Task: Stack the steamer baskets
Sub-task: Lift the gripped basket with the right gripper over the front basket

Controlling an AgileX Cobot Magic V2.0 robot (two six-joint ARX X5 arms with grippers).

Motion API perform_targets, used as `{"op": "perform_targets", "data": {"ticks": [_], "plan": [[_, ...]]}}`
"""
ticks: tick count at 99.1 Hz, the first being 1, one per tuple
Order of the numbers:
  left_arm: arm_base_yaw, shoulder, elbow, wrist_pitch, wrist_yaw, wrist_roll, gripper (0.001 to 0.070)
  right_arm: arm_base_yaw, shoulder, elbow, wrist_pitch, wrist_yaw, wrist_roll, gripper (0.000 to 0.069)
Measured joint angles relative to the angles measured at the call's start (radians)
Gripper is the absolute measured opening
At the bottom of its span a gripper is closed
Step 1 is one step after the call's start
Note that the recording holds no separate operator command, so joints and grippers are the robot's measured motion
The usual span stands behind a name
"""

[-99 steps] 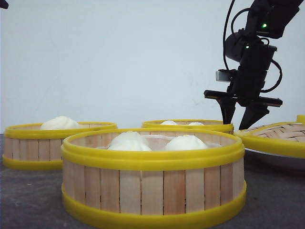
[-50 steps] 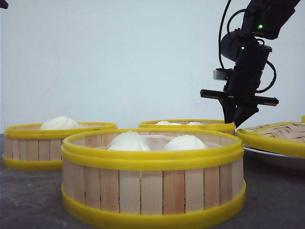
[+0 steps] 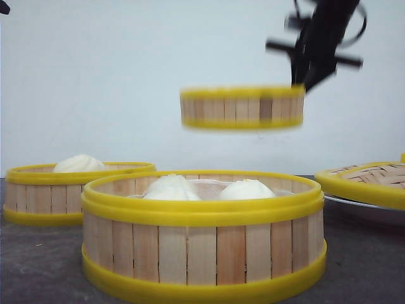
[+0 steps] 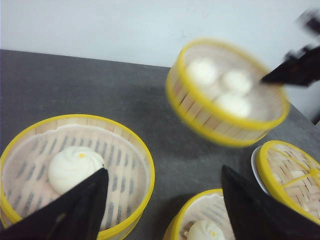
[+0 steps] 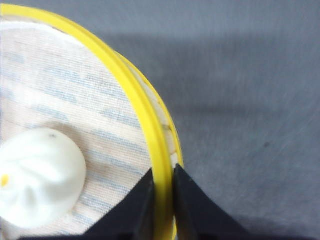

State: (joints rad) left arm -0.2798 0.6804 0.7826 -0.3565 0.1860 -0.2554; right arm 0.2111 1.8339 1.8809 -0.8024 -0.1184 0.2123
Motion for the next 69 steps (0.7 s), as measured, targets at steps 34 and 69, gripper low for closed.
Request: {"op": "perform_targets", "data": {"ticks": [34, 69], "plan": [[0.000, -0.001, 0.000, -0.005, 0.000, 0.000, 0.0435, 0.069, -0.238, 0.002, -0.266, -0.116, -0.156, 0.0031], [0.000, -0.001, 0.000, -0.006, 0.000, 0.000, 0.0435, 0.178, -0.296, -0.014, -0.353, -0.140, -0.243, 0.0031]]}}
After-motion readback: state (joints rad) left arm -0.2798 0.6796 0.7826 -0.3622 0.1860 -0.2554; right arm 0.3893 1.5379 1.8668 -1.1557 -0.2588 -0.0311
